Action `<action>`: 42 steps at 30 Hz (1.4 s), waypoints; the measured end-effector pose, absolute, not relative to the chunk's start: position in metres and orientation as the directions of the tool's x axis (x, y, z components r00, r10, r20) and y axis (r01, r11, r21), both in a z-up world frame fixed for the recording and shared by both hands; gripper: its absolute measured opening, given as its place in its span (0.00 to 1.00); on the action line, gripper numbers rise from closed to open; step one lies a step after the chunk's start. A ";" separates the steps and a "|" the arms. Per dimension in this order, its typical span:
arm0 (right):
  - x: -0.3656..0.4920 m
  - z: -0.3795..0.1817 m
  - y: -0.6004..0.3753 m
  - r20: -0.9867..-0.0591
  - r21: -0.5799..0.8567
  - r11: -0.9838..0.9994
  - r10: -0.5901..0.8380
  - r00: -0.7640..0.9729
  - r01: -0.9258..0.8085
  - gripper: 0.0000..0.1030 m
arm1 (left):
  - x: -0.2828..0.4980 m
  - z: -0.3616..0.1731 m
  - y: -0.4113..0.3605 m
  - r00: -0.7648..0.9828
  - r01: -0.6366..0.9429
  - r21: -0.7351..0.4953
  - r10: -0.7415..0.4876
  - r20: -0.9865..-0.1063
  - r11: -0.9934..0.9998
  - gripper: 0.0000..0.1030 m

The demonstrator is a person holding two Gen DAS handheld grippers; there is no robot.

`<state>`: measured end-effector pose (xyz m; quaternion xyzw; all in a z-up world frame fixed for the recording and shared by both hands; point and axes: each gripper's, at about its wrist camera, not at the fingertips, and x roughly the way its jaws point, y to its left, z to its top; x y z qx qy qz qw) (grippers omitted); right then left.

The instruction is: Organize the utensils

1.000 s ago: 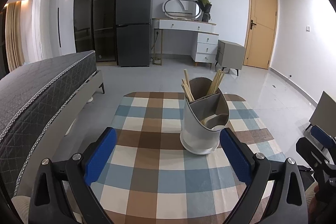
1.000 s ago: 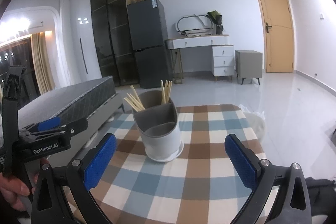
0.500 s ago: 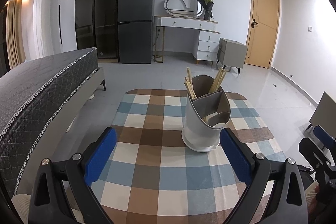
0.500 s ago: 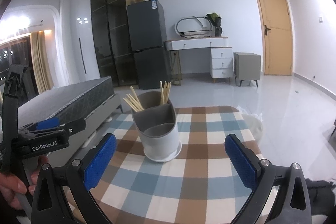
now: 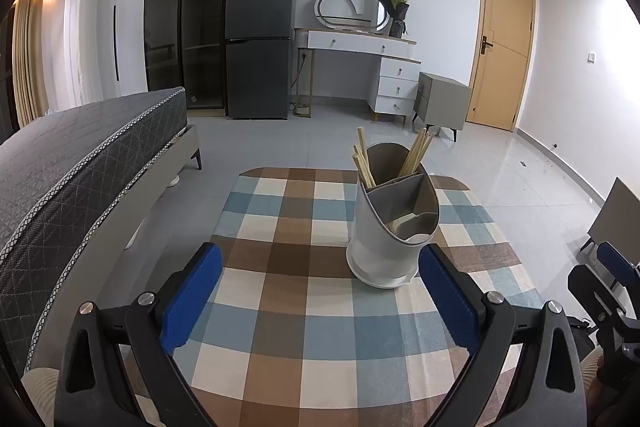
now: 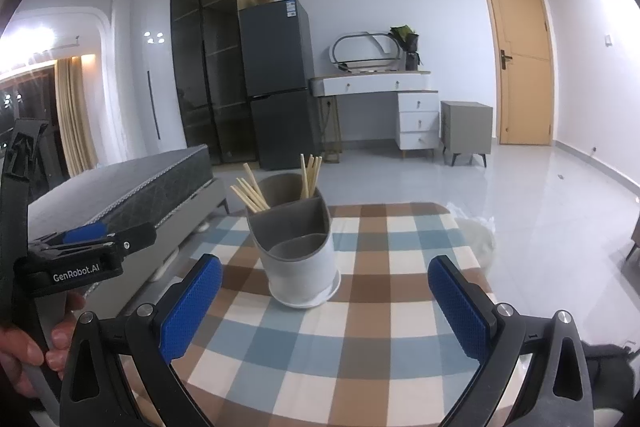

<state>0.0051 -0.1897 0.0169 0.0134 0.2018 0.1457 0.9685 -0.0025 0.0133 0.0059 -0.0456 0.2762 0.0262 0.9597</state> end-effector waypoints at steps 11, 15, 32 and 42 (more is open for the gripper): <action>0.005 0.016 -0.189 -0.388 0.072 0.959 0.279 0.878 -0.273 1.00 | -0.001 0.005 0.012 0.835 -0.077 -0.076 0.023 -0.549 0.994 0.93; 0.004 0.016 -0.189 -0.386 0.067 0.959 0.279 0.879 -0.275 1.00 | -0.002 0.006 0.014 0.838 -0.080 -0.079 0.024 -0.544 0.994 0.93; 0.002 0.016 -0.189 -0.386 0.061 0.961 0.273 0.881 -0.271 1.00 | -0.004 0.007 0.015 0.842 -0.074 -0.094 0.012 -0.540 0.993 0.93; 0.003 0.015 -0.190 -0.391 0.055 0.962 0.268 0.881 -0.268 1.00 | -0.006 0.008 0.015 0.850 -0.087 -0.086 0.029 -0.527 0.993 0.93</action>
